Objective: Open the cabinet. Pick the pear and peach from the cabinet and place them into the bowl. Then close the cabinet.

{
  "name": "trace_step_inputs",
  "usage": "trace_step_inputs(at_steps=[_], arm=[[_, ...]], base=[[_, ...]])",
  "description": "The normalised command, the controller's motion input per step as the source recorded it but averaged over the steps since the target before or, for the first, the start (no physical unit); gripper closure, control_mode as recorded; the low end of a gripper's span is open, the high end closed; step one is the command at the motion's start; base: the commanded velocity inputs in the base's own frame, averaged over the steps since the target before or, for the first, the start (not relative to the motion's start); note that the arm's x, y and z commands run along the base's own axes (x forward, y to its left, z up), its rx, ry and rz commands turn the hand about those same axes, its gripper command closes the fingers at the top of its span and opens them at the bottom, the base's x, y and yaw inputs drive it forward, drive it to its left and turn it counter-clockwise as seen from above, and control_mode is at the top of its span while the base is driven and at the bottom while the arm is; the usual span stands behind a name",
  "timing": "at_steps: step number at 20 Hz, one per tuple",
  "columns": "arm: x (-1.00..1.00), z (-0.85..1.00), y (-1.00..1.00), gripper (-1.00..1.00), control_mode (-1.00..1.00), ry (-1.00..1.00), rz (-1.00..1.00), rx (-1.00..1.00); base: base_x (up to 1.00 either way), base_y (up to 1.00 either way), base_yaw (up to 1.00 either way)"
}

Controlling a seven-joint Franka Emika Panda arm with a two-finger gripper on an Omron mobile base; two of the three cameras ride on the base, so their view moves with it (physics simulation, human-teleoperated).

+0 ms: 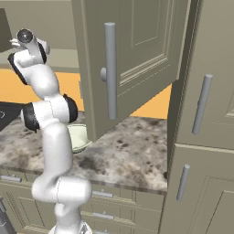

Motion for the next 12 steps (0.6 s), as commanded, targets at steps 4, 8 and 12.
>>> trace_step_inputs(at_steps=[4,8,12], arm=[[0.37,-0.19,0.36,1.00,-1.00,0.00,0.00,0.00],[-0.05,-0.25,0.00,1.00,-1.00,0.04,0.00,-0.03],[-0.32,-0.14,-0.04,1.00,-1.00,0.01,-0.01,0.00]], base=[[0.00,0.00,0.00],[0.00,0.00,0.00],[0.00,0.00,0.00]])
